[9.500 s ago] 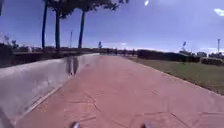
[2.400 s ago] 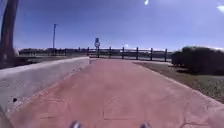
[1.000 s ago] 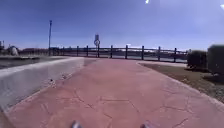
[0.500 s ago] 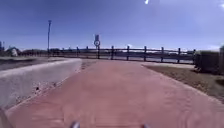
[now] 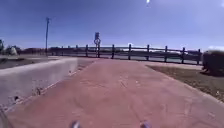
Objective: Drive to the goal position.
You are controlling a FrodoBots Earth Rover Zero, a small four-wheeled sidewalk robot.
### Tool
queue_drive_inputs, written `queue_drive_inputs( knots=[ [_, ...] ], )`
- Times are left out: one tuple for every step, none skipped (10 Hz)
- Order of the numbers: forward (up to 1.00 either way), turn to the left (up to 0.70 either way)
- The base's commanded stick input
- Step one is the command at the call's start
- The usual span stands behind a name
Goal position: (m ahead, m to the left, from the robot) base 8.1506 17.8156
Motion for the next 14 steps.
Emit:
queue_drive_inputs(
  knots=[
    [1.0, 0.0],
    [1.0, 0.0],
    [1.0, 0.0],
    [1.0, 0.0],
    [1.0, 0.0],
    [1.0, 0.0],
    [1.0, 0.0],
    [1.0, 0.0],
    [1.0, 0.0],
    [1.0, 0.0],
    [1.0, 0.0],
    [1.0, 0.0],
    [1.0, 0.0],
    [1.0, 0.0]
  ],
)
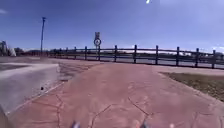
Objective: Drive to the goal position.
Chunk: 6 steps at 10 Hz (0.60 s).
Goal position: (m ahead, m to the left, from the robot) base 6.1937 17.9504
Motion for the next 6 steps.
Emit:
queue_drive_inputs(
  knots=[
    [1.0, 0.0],
    [1.0, 0.0],
    [1.0, 0.0],
    [1.0, 0.0],
    [1.0, 0.0],
    [1.0, 0.0]
  ],
)
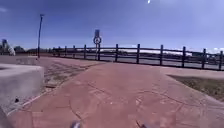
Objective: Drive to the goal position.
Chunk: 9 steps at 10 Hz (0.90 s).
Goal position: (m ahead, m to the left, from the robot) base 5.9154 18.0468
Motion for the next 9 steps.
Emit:
queue_drive_inputs(
  knots=[
    [1.0, 0.0],
    [1.0, 0.0],
    [1.0, 0.0],
    [1.0, 0.0],
    [1.0, 0.0],
    [1.0, 0.0],
    [1.0, 0.0],
    [1.0, 0.0],
    [0.91, 0.0]
  ],
)
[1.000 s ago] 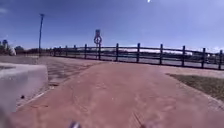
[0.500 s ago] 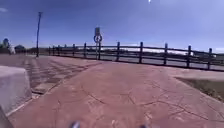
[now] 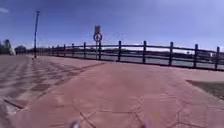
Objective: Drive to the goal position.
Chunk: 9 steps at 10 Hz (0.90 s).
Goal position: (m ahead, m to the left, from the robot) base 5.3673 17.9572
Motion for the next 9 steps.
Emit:
queue_drive_inputs(
  knots=[
    [0.85, 0.0],
    [0.85, 0.0],
    [0.85, 0.0],
    [0.85, 0.0],
    [0.85, 0.0],
    [0.85, 0.0],
    [0.85, 0.22],
    [0.85, 0.34],
    [0.85, 0.34]
  ],
)
